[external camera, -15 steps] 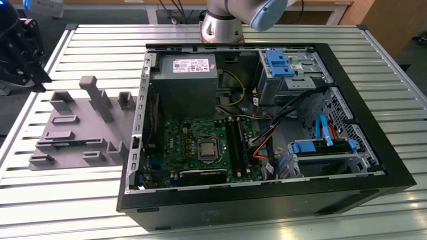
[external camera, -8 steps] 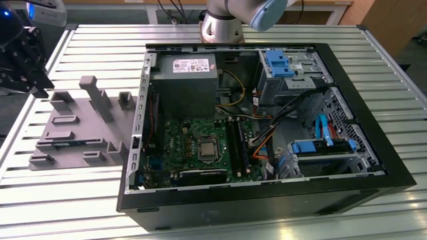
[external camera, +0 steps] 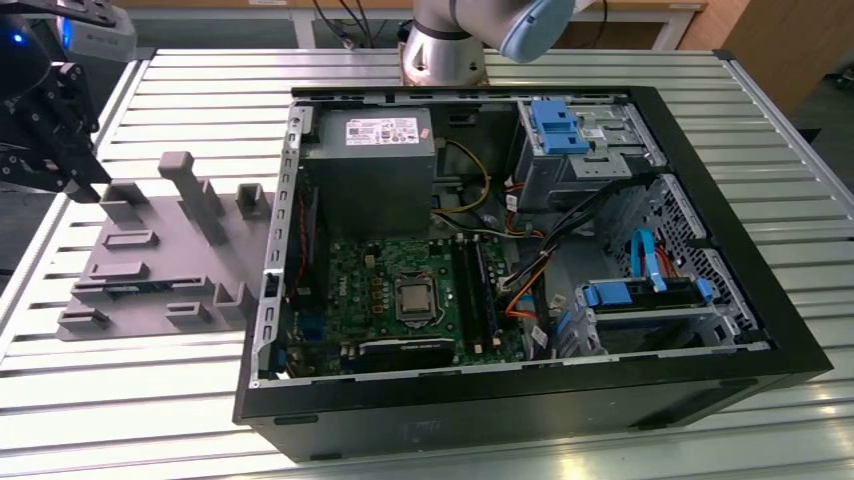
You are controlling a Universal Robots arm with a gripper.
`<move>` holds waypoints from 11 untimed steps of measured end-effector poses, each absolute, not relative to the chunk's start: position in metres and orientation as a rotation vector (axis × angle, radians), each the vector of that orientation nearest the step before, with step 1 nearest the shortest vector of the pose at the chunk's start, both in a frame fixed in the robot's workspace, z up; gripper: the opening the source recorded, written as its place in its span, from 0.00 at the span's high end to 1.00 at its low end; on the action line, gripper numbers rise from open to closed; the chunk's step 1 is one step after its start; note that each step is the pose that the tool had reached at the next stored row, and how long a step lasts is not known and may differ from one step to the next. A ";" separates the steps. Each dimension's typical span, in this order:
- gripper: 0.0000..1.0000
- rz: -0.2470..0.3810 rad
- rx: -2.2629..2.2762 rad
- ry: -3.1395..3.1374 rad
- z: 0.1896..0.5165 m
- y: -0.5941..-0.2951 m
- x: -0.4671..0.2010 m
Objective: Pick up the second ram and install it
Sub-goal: 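Pick up the second ram and move it above second insertion slot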
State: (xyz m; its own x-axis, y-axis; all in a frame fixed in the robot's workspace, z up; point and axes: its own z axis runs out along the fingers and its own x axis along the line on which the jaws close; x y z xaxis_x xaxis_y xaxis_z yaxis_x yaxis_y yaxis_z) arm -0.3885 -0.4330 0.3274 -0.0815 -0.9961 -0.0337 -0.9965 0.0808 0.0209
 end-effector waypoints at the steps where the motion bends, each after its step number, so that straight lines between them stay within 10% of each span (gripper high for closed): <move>1: 0.69 0.060 -2.122 2.302 0.327 -0.433 -0.388; 11: 0.69 0.060 -2.122 2.301 0.325 -0.433 -0.391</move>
